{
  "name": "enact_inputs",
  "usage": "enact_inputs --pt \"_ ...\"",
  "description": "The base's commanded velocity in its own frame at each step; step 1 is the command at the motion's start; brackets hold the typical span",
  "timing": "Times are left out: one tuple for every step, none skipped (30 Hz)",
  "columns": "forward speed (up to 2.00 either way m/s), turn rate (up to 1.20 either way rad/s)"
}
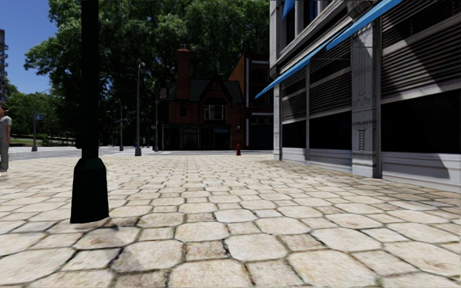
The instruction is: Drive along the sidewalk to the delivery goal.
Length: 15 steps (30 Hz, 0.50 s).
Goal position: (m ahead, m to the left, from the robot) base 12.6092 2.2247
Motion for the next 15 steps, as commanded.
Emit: enact_inputs --pt "2.0 0.31" --pt "2.0 0.31" --pt "2.0 0.31" --pt "2.0 0.31" --pt "2.0 0.31" --pt "2.0 0.31" --pt "2.0 0.31" --pt "2.0 0.31" --pt "2.0 0.31" --pt "2.0 0.31" --pt "2.0 0.31" --pt "2.0 0.31" --pt "2.0 0.31" --pt "2.0 0.31" --pt "2.0 0.31"
